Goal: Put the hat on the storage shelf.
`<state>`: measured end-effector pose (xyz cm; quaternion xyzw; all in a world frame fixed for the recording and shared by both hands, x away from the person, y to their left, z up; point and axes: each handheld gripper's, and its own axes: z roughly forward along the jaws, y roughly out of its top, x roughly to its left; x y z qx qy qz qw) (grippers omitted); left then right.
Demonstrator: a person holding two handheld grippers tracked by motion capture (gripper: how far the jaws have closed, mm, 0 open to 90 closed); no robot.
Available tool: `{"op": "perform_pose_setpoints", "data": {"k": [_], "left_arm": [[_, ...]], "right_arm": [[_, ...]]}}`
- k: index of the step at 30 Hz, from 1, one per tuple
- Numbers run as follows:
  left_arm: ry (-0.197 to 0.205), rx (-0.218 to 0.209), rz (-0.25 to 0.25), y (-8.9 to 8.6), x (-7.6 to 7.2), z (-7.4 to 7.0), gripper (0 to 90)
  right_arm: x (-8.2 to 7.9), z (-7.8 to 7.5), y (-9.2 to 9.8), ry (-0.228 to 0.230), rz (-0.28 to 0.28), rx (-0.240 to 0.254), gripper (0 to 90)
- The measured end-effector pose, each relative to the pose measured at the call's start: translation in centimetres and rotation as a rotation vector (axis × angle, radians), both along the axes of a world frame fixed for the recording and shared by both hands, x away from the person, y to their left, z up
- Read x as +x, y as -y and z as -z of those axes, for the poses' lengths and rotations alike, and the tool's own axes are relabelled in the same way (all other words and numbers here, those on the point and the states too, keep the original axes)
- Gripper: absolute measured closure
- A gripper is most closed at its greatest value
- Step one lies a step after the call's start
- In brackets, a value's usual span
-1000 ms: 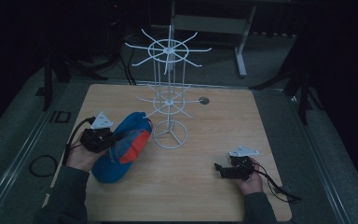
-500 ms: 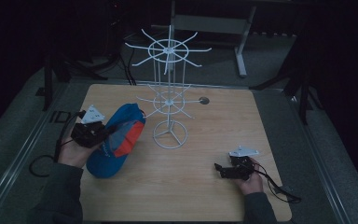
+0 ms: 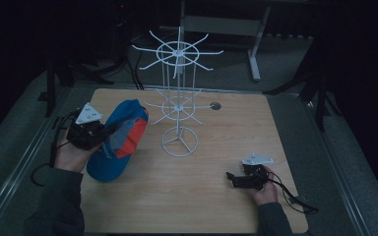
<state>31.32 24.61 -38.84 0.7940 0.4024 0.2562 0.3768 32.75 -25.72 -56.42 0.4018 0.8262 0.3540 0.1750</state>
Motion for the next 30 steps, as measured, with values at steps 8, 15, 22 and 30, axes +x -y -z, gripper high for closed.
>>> {"op": "perform_pose_setpoints", "data": {"k": [8, 15, 22, 30], "left_arm": [[0.01, -0.012, -0.007, -0.2, 0.0, -0.5, 88.5], [0.028, -0.012, -0.016, -0.3, -0.1, -1.3, 88.5], [0.045, -0.027, -0.027, -0.7, -0.3, -2.0, 88.5], [0.074, -0.042, -0.037, -1.2, -0.9, -3.0, 88.5]], "right_arm": [[0.0, 0.0, 0.0, 0.001, -0.001, -0.001, 18.4], [0.0, 0.0, 0.0, 0.0, 0.0, 0.0, 18.4], [0.0, 0.0, 0.0, 0.0, 0.0, -0.001, 18.4], [0.0, 0.0, 0.0, 0.0, 0.0, 0.0, 18.4]]}}
